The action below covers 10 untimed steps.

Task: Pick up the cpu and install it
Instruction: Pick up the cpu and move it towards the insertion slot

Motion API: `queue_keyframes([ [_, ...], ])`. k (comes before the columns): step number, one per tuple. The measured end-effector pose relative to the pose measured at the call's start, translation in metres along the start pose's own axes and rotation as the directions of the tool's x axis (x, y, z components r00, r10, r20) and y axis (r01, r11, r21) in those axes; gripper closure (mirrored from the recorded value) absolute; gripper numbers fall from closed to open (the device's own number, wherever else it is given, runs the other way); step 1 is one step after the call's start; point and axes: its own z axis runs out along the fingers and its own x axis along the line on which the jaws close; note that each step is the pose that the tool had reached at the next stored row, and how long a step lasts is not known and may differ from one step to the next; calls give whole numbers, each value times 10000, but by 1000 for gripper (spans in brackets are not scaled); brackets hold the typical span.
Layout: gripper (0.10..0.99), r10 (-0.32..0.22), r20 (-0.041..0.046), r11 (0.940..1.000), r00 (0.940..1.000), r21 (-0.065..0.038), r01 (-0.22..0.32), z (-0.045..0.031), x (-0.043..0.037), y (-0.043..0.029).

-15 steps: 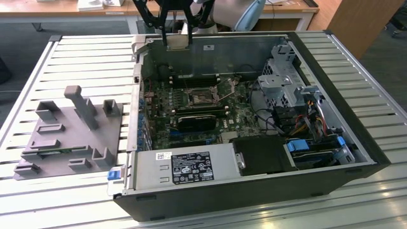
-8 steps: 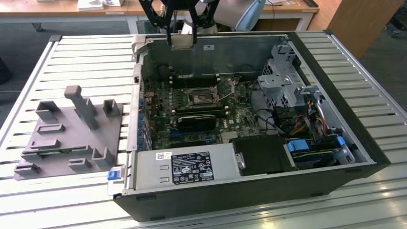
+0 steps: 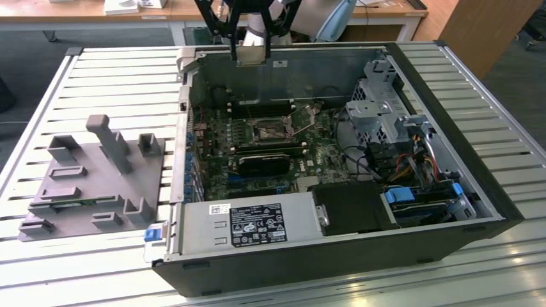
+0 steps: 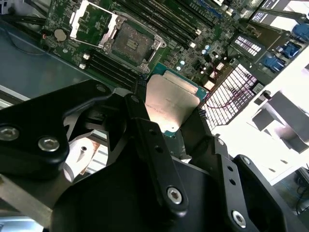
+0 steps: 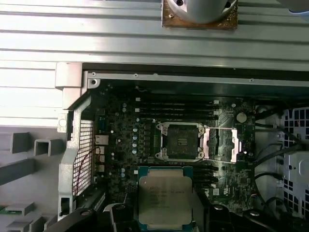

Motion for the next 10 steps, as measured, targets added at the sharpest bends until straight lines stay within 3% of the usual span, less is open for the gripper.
queue_keyframes([
  [10,549,0,1,10000,10000,-1,0,5,-149,12],
])
